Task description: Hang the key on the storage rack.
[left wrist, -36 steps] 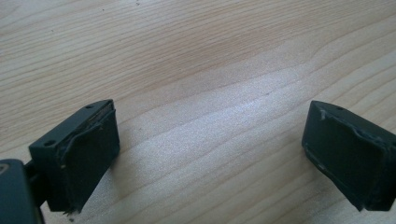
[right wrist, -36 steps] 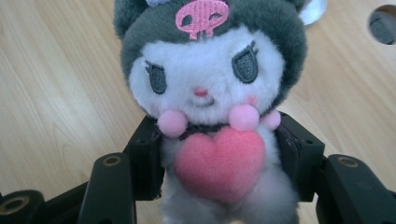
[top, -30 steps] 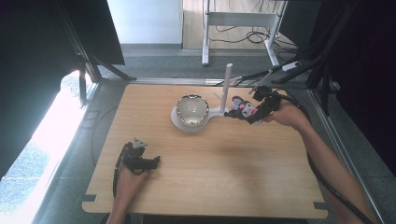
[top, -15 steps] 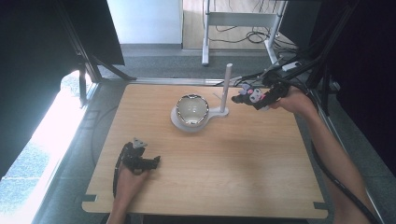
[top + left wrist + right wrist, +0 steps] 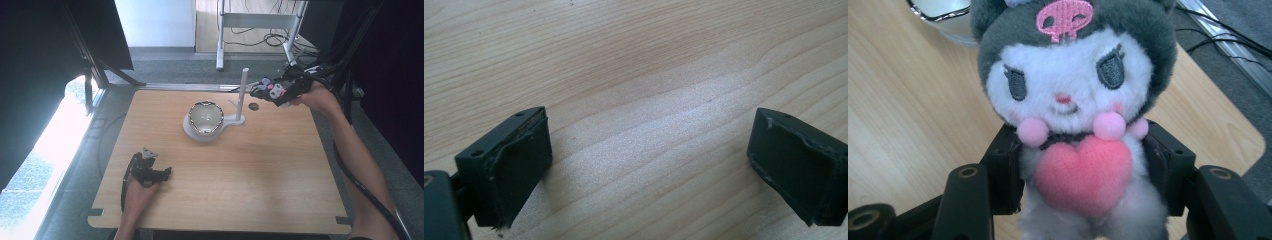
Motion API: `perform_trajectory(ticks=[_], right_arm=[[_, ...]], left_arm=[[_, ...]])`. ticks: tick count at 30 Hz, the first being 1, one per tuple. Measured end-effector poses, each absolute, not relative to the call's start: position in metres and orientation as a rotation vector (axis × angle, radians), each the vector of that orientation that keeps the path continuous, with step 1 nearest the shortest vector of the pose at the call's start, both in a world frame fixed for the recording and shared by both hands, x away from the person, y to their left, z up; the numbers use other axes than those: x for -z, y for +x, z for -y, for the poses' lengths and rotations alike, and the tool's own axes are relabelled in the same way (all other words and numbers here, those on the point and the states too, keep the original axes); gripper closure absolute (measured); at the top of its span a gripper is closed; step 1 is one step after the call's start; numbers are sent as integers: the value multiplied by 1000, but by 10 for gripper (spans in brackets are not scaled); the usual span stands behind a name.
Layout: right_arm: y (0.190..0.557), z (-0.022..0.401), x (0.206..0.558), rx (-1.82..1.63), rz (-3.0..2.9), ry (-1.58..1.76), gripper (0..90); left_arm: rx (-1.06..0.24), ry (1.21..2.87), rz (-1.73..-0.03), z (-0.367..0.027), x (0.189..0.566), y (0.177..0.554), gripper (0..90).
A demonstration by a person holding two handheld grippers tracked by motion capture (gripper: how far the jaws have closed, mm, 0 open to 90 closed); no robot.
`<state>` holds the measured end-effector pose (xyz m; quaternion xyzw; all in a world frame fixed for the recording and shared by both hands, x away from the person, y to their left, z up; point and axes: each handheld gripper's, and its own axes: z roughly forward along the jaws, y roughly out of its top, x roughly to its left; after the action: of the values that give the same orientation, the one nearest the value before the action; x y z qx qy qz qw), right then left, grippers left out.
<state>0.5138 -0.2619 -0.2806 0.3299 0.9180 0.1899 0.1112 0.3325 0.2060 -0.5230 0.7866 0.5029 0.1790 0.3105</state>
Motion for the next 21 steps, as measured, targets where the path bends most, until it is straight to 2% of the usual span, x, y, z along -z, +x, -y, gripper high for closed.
perform_trajectory(ticks=[21], right_arm=[[541,242,260,-542,-2660,943,432]], left_arm=[[-468,2078,-1329,-206,523,332,40]])
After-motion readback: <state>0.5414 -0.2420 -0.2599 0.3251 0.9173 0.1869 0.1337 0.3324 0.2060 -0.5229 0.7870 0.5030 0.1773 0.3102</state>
